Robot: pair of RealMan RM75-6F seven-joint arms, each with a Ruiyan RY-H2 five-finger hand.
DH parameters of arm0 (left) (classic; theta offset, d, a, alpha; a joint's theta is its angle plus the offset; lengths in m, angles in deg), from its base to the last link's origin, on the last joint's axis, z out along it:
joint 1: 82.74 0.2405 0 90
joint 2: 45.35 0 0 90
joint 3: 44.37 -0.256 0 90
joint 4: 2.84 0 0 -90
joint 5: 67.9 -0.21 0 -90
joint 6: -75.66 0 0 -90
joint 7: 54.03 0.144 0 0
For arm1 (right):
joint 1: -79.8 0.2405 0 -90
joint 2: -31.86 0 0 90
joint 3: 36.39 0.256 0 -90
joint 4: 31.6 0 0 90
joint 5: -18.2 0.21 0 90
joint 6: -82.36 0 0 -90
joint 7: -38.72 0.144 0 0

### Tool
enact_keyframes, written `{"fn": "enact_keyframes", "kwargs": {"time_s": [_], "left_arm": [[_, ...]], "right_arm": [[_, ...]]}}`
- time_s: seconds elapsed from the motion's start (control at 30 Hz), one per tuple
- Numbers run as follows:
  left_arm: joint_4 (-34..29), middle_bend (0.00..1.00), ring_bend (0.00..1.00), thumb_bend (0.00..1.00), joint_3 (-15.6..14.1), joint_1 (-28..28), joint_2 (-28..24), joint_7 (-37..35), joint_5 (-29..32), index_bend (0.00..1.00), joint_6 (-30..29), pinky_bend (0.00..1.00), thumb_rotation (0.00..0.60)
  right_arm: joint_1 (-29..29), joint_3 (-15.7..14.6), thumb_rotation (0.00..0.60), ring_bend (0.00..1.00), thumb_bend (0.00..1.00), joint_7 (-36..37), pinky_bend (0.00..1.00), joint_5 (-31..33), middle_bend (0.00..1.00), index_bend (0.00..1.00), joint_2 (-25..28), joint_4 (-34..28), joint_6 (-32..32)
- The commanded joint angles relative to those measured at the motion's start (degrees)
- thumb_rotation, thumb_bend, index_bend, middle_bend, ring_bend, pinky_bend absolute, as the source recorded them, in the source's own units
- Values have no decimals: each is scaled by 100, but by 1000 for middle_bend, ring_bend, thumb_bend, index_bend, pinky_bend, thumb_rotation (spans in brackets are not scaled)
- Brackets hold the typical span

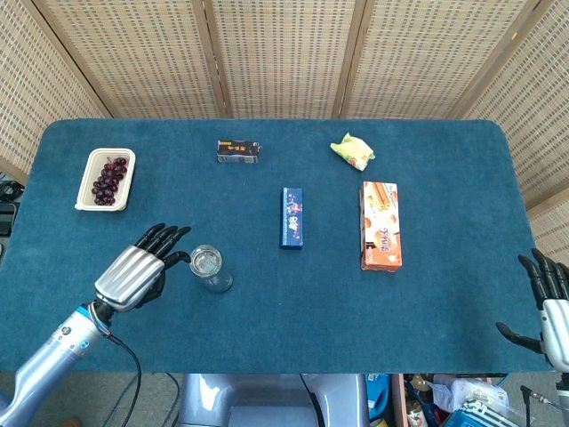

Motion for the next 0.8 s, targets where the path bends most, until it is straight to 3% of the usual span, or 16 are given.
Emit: {"fn": "enact_keyframes", "kwargs": {"time_s": [0.03,0.8], "left_arm": [[5,0,0,961,22,-40,110,157,37,301,36,0,600],[-51,0,0,961,84,-258,487,916,600,336,291,0,600]], "right_arm": [[-3,5,600,0,0,17,0,-2,0,0,7,1,-12],[-13,10,600,0,0,115,0,-14,0,0,30,23,-37]]}}
